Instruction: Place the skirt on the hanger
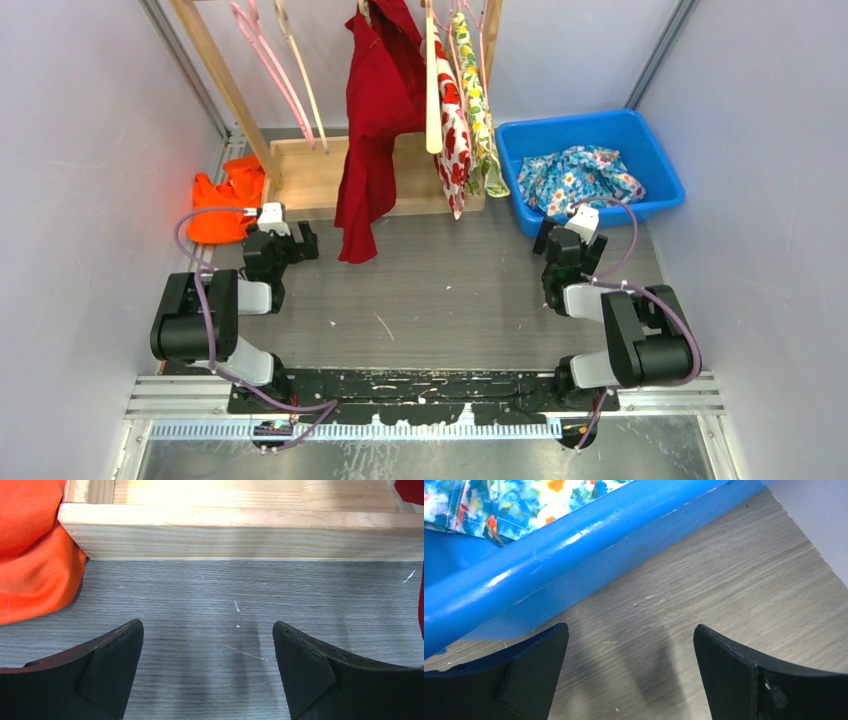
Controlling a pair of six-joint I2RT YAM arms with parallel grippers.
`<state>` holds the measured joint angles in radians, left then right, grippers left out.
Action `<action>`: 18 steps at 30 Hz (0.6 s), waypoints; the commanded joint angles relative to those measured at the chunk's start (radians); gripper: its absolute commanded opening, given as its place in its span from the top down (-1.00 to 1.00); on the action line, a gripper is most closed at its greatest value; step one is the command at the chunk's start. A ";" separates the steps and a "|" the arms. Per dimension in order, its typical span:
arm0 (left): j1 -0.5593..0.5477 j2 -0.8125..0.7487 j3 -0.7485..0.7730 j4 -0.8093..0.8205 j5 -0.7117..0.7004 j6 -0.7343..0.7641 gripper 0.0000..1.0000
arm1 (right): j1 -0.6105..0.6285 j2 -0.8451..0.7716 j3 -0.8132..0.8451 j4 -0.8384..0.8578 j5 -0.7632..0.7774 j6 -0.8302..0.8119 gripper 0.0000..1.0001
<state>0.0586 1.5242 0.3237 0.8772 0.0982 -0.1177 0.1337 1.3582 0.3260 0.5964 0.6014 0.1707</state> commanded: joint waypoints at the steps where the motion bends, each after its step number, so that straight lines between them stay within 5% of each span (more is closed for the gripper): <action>1: -0.008 0.004 0.028 0.052 -0.018 0.027 -0.99 | -0.023 0.089 0.027 0.272 -0.074 -0.056 -1.00; 4: -0.009 0.002 0.030 0.047 -0.021 0.028 -0.99 | -0.054 0.153 -0.010 0.397 -0.125 -0.041 -1.00; 18: -0.015 0.018 0.025 0.071 -0.041 0.025 -0.99 | -0.109 0.175 -0.035 0.426 -0.384 -0.067 -1.00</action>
<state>0.0513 1.5299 0.3256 0.8753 0.0826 -0.1146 0.0231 1.5433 0.2798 0.9623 0.3092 0.1349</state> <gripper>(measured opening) 0.996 0.999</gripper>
